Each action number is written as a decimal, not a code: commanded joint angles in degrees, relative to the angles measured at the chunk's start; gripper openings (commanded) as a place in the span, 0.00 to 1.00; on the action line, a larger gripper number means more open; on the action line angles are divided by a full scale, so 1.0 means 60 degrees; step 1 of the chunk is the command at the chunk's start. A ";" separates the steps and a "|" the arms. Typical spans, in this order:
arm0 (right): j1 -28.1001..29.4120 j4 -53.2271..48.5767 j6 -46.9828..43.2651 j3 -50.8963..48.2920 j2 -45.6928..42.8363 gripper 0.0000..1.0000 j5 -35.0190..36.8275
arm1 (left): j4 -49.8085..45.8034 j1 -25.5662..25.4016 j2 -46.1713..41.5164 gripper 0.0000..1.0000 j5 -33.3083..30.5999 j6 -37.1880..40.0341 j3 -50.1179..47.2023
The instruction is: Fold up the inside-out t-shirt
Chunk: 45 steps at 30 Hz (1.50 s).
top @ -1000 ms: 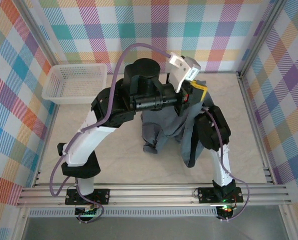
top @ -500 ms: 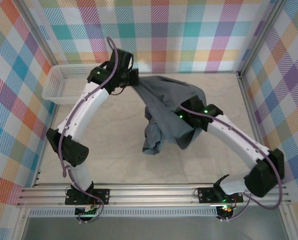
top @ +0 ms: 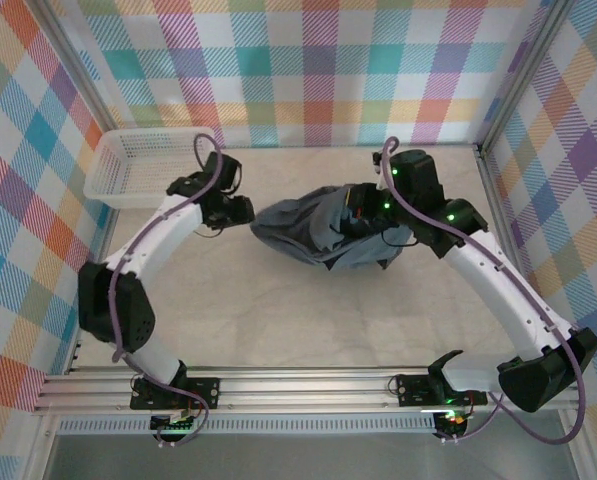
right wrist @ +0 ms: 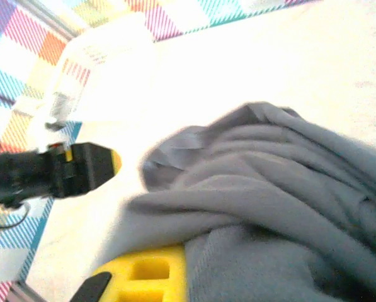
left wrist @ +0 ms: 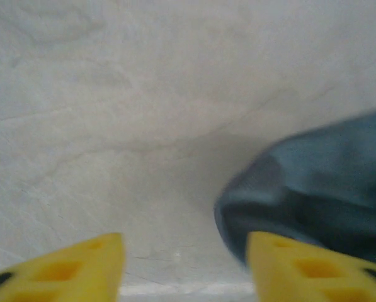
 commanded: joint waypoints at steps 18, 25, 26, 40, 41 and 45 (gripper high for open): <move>-0.0170 0.0763 0.0955 0.1741 0.0568 0.00 -0.2426 | 0.1399 -0.2186 0.0657 0.83 0.0909 0.0059 0.0935; -0.0931 0.1221 0.1875 0.1619 -0.0284 0.00 -0.2736 | 0.2246 -0.1685 0.1738 0.00 0.1945 0.0007 0.1129; -0.1122 0.1229 0.1844 0.1395 -0.0513 0.00 -0.2857 | 0.2369 -0.1396 0.1630 0.00 0.2320 -0.0317 0.1036; -0.2308 0.0830 0.1524 -0.7659 -0.3692 0.10 -0.2667 | 0.4120 0.0885 -0.0206 0.00 0.6211 -0.2270 -0.0935; -0.2317 0.0670 0.1387 -0.7737 -0.3451 0.23 -0.2641 | 0.4033 0.0659 -0.0240 0.00 0.6223 -0.2141 -0.0921; -0.2288 -0.0083 0.0473 -0.6404 -0.2732 0.48 -0.2570 | 0.3765 -0.0033 -0.0360 0.00 0.6087 -0.1901 -0.0933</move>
